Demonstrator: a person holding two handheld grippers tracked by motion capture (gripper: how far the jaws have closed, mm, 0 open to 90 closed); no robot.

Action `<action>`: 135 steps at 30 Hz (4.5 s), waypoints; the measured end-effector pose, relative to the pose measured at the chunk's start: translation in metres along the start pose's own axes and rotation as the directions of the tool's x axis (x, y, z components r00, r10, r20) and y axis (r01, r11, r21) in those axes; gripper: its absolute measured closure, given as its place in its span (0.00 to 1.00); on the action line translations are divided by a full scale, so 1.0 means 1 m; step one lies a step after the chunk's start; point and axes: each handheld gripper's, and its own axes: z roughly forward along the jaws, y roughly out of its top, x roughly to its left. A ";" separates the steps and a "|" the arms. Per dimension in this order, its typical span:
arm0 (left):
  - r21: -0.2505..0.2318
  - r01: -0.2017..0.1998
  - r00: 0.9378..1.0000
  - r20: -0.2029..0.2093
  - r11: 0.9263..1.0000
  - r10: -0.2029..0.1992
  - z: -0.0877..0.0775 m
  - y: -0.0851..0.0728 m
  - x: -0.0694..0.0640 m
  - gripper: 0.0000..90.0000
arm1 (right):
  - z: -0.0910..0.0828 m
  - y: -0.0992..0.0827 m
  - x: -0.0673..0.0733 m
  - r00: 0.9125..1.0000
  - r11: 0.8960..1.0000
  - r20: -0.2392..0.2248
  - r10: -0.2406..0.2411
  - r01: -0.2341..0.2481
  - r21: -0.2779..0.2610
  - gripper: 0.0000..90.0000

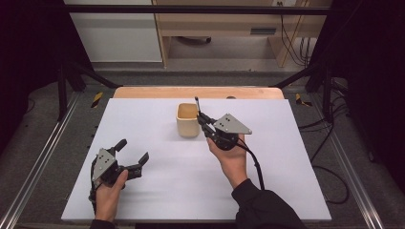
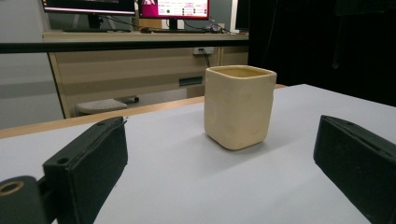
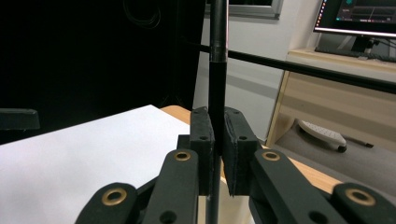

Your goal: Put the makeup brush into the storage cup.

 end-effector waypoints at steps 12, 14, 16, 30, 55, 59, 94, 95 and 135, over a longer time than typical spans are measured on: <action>0.005 -0.014 1.000 0.011 1.000 0.014 0.002 -0.001 -0.002 0.03 | 0.007 0.002 -0.005 0.998 0.998 0.023 0.061 -0.061 -0.017 0.93; 0.005 -0.017 1.000 0.007 1.000 0.017 0.002 0.000 -0.002 0.03 | 0.009 0.004 -0.006 0.998 0.998 0.022 0.064 -0.064 -0.022 0.93; -0.004 -0.015 1.000 0.003 1.000 0.016 0.001 0.001 -0.002 0.03 | 0.010 0.006 -0.006 0.998 0.998 0.020 0.067 -0.066 -0.023 0.93; -0.009 -0.008 1.000 0.005 1.000 0.008 0.000 0.001 -0.001 0.03 | 0.020 0.004 -0.007 0.997 0.998 0.032 0.068 -0.068 -0.006 0.93; -0.012 -0.009 1.000 0.012 1.000 0.009 0.000 0.000 -0.001 0.03 | 0.046 0.006 -0.011 0.995 0.995 0.037 0.091 -0.090 -0.029 0.93; -0.010 -0.013 1.000 0.013 1.000 0.013 0.000 0.000 -0.002 0.03 | 0.047 0.009 -0.009 0.994 0.994 0.039 0.103 -0.102 -0.040 0.93; -0.043 0.009 1.000 0.003 0.999 -0.008 -0.001 0.002 0.000 0.02 | 0.065 0.004 -0.004 0.994 0.991 0.056 0.093 -0.087 -0.106 0.93; -0.044 0.011 1.000 0.006 0.999 -0.011 -0.001 0.002 0.000 0.02 | 0.066 0.004 -0.004 0.994 0.990 0.059 0.097 -0.091 -0.107 0.93; -0.029 -0.016 1.000 0.019 0.999 0.016 0.000 0.002 0.001 0.02 | 0.078 -0.015 -0.013 0.991 0.992 0.081 0.102 -0.096 -0.081 0.93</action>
